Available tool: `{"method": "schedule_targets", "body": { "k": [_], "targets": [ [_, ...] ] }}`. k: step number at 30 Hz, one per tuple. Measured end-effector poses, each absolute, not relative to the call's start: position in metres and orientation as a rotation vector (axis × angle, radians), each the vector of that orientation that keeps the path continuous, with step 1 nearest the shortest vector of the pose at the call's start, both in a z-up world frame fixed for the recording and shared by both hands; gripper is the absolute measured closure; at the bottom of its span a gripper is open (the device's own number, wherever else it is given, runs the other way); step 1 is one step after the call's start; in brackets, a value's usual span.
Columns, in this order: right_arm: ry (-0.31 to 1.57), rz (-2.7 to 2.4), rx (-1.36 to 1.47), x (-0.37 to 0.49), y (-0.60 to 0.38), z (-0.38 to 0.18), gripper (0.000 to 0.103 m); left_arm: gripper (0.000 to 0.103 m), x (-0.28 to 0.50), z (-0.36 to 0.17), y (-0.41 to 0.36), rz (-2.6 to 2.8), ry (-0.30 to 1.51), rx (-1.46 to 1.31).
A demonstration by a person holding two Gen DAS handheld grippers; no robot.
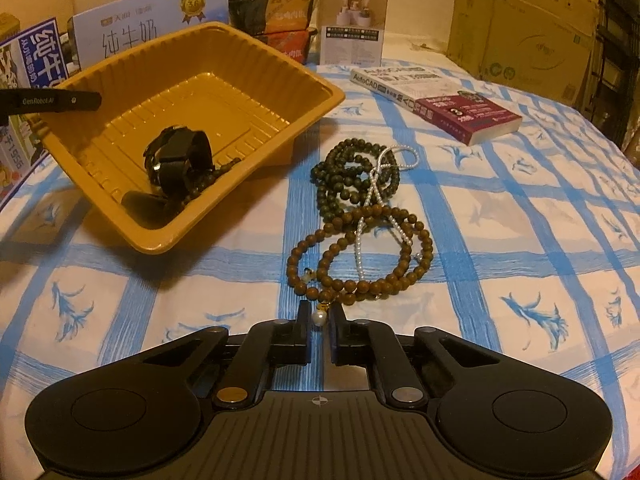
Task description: Organize jewelry
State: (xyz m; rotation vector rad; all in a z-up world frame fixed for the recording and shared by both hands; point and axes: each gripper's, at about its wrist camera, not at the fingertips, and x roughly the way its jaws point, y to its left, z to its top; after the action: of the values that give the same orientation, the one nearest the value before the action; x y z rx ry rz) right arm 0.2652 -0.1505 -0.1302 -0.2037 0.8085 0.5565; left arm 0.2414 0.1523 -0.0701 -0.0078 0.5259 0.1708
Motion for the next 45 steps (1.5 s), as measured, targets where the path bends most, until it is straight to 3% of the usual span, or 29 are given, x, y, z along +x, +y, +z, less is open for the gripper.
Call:
{"method": "schedule_targets", "body": {
  "k": [19,38,45],
  "targets": [
    [0.676,0.673,-0.029,0.287,-0.125,-0.083,0.095,0.097,0.241,-0.072,0.153,0.166,0.531,0.001],
    [0.663,0.734,-0.046,0.341,-0.060,-0.101,0.094,0.097,0.244,-0.072,0.156,0.161,0.533,0.005],
    [0.653,0.735,-0.018,0.326,-0.079,-0.089,0.080,0.097,0.246,-0.071,0.156,0.161,0.532,0.000]
  ]
}}
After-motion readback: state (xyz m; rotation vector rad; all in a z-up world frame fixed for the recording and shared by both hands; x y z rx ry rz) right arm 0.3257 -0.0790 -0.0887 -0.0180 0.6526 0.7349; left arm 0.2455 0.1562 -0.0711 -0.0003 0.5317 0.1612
